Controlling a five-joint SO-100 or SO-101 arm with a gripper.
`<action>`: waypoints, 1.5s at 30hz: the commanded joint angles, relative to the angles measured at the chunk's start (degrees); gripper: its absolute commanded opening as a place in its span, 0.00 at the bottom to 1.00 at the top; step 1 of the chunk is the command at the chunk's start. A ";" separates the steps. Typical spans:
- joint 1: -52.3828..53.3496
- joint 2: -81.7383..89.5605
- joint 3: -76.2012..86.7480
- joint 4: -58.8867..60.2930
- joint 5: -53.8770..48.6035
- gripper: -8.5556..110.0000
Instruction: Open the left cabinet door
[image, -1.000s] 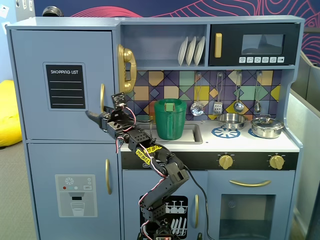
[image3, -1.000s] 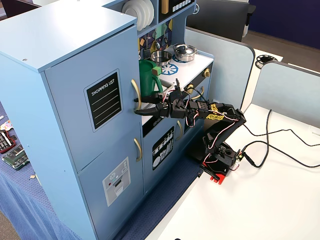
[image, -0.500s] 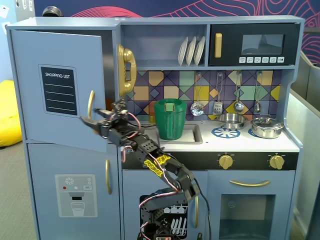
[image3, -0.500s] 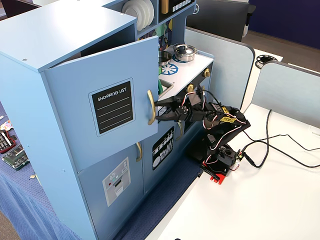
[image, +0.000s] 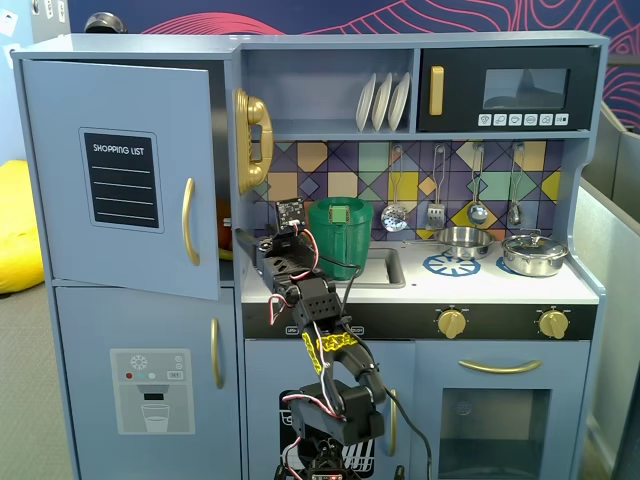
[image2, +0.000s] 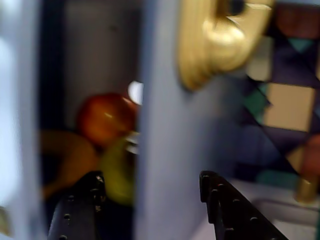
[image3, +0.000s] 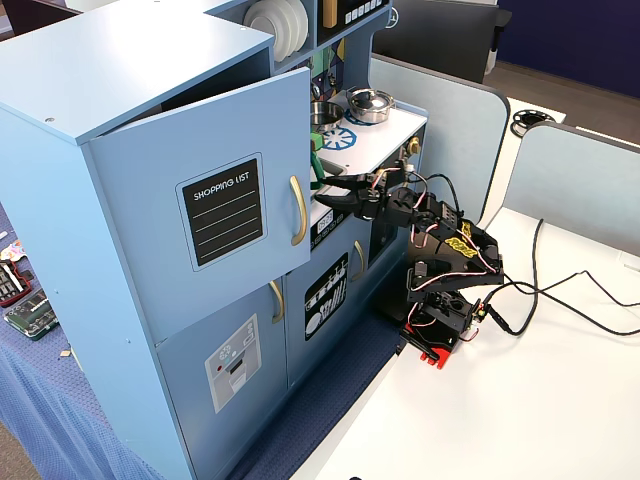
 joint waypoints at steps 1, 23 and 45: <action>-1.23 -6.24 -2.29 -3.25 -2.99 0.20; -22.32 -11.95 -4.31 -8.61 -14.77 0.19; 22.59 15.38 36.91 47.37 8.61 0.16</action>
